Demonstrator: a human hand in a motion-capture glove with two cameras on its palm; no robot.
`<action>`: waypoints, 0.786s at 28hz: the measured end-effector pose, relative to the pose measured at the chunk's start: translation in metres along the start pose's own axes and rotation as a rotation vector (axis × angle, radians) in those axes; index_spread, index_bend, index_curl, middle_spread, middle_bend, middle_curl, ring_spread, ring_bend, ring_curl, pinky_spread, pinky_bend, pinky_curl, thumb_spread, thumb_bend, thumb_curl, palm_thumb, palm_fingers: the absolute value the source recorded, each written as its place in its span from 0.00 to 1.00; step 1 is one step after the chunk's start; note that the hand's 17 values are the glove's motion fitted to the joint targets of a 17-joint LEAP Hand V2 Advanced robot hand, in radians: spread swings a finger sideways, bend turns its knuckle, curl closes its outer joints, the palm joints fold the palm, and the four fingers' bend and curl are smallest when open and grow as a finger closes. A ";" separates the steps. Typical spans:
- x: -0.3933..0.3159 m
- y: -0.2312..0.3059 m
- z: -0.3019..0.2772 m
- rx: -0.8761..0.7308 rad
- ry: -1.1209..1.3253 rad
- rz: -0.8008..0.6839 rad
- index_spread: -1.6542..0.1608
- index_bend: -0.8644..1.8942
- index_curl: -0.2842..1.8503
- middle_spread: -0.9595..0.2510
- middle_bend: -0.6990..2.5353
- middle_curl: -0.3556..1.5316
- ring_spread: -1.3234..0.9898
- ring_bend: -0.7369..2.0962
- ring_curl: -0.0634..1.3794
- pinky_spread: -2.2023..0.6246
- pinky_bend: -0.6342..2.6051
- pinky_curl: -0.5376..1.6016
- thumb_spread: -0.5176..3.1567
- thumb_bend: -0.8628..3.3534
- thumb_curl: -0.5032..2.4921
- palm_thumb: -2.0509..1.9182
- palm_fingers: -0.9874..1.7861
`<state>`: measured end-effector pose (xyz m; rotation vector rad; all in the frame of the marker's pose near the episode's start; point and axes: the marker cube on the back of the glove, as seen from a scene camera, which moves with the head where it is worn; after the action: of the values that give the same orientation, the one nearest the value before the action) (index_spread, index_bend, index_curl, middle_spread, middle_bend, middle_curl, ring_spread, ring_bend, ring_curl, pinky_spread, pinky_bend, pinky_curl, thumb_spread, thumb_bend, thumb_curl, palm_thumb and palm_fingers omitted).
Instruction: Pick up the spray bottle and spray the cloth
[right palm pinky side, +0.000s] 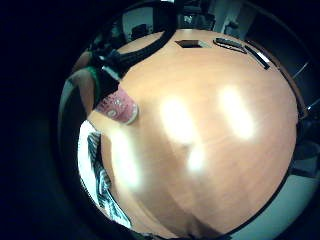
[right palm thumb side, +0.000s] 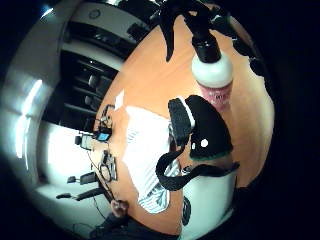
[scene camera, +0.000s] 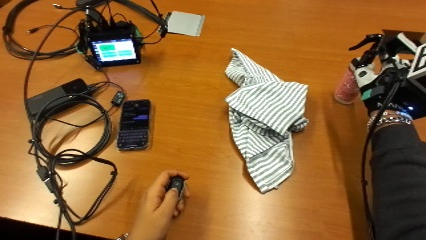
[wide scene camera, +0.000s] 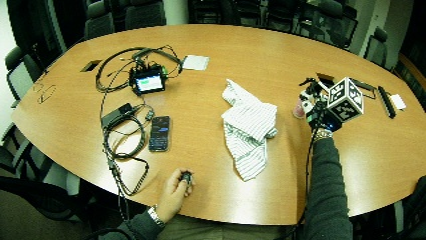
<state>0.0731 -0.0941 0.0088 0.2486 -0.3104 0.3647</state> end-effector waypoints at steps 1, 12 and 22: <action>0.003 -0.002 0.001 0.017 -0.016 0.020 0.74 0.35 0.22 0.75 0.29 0.33 0.54 0.45 0.25 0.81 0.33 0.38 0.46 0.26 0.23 0.65 0.63; 0.034 -0.021 0.024 0.103 -0.266 0.157 0.75 0.37 0.24 0.75 0.29 0.36 0.54 0.42 0.26 0.81 0.32 0.39 0.47 0.26 0.25 0.67 0.62; 0.042 -0.030 0.036 0.196 -0.578 0.119 0.75 0.42 0.28 0.68 0.32 0.38 0.52 0.38 0.25 0.81 0.25 0.37 0.46 0.27 0.28 0.72 0.73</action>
<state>0.1129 -0.1184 0.0507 0.5306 -0.8625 0.4372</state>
